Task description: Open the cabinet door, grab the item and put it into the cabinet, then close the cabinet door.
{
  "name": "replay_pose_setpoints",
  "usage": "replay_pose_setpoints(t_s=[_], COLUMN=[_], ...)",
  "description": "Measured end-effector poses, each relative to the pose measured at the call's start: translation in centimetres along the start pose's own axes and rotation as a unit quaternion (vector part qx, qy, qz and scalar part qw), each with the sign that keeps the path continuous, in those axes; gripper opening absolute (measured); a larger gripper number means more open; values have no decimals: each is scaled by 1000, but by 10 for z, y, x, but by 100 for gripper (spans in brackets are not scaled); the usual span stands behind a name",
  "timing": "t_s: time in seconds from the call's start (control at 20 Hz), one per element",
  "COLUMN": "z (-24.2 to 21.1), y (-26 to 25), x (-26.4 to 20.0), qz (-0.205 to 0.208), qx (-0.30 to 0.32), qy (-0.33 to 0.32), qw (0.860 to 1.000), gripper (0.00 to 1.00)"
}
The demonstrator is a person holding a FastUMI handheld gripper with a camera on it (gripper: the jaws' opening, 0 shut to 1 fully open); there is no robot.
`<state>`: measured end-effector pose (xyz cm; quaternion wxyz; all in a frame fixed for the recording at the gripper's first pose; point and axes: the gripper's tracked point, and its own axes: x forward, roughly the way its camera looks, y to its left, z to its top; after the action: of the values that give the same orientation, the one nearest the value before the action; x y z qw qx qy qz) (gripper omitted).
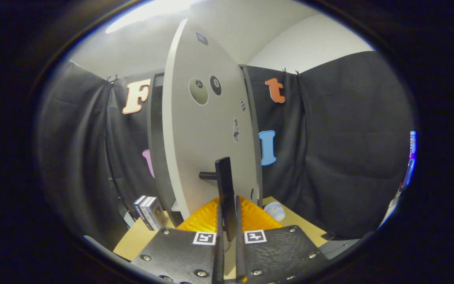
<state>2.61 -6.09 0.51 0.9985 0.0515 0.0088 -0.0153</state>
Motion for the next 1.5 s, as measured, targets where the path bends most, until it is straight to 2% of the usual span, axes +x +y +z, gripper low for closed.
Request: replay_pose_setpoints(t_s=[0.3, 0.4, 0.7, 1.0, 1.35, 1.5], z=[4, 6, -1, 1, 1, -7], y=[-36, -49, -97, -135, -186, -177], x=[-6, -6, -13, -9, -15, -21], qz=[-16, -28, -63, -43, -62, -51], qx=[5, 21, 11, -11, -10, 9], qy=[2, 3, 14, 15, 24, 32], qw=[1000, 999, 998, 999, 998, 998], gripper=[12, 12, 11, 11, 11, 12])
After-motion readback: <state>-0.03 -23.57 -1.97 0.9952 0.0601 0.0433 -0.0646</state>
